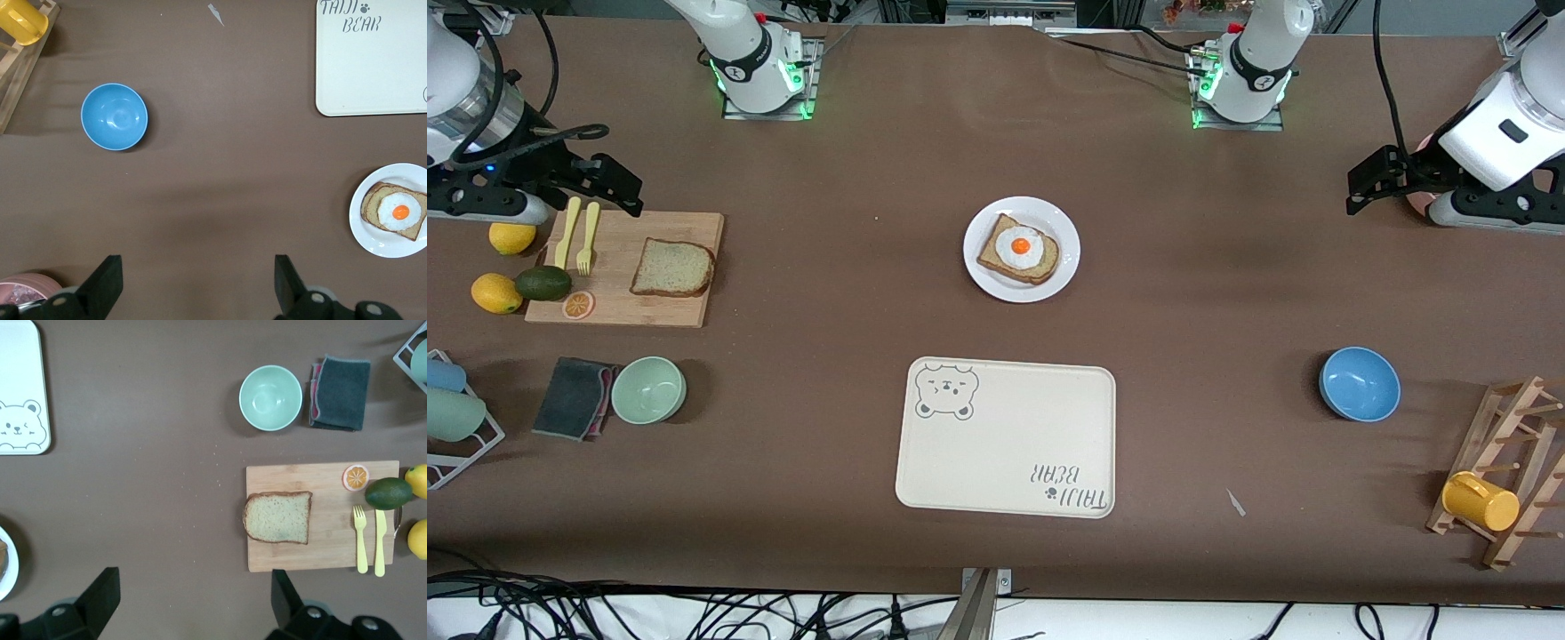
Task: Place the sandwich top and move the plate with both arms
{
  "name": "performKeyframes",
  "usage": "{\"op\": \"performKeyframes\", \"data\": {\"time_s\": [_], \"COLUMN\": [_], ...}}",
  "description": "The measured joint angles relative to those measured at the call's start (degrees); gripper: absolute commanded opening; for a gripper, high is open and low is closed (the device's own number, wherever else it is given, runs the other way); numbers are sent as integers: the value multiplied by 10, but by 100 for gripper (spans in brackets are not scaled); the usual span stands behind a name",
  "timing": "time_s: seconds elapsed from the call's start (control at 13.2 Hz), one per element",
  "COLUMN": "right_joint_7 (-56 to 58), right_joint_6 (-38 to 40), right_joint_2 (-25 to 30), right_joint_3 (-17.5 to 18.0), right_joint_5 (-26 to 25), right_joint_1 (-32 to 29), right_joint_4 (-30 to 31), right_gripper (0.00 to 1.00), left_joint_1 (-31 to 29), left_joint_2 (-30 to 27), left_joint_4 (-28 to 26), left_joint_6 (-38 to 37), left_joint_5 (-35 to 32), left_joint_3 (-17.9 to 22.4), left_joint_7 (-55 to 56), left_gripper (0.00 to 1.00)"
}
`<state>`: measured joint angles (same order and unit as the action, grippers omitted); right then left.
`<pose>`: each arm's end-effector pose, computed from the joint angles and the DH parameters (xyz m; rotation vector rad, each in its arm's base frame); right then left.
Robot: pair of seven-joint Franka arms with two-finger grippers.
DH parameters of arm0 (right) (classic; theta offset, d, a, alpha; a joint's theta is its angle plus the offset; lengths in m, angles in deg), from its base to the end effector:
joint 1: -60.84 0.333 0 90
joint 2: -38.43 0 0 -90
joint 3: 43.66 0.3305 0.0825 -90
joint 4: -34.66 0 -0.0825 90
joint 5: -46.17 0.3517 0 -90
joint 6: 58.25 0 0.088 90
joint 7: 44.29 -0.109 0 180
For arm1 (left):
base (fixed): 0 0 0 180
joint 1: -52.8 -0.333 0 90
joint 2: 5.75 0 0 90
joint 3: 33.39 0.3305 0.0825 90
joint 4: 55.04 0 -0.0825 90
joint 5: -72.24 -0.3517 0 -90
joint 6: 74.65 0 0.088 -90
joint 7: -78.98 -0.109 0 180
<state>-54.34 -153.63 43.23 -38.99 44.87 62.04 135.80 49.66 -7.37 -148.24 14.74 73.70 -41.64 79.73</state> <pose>0.4969 0.0505 0.6018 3.1081 -0.1103 -0.0199 0.5084 -0.0494 0.6261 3.1193 -0.1182 -0.0617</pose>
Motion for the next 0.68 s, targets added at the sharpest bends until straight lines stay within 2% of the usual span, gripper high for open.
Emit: {"op": "performKeyframes", "data": {"time_s": [0.68], "right_joint_7": [-1], "right_joint_6": [-14], "right_joint_2": [1], "right_joint_3": [12], "right_joint_5": [4], "right_joint_1": [5], "right_joint_4": [-1], "right_gripper": [100], "left_joint_1": [0], "left_joint_2": [1], "left_joint_4": [0], "left_joint_6": [0], "left_joint_5": [0], "left_joint_3": [0], "left_joint_7": [0], "left_gripper": [100]}}
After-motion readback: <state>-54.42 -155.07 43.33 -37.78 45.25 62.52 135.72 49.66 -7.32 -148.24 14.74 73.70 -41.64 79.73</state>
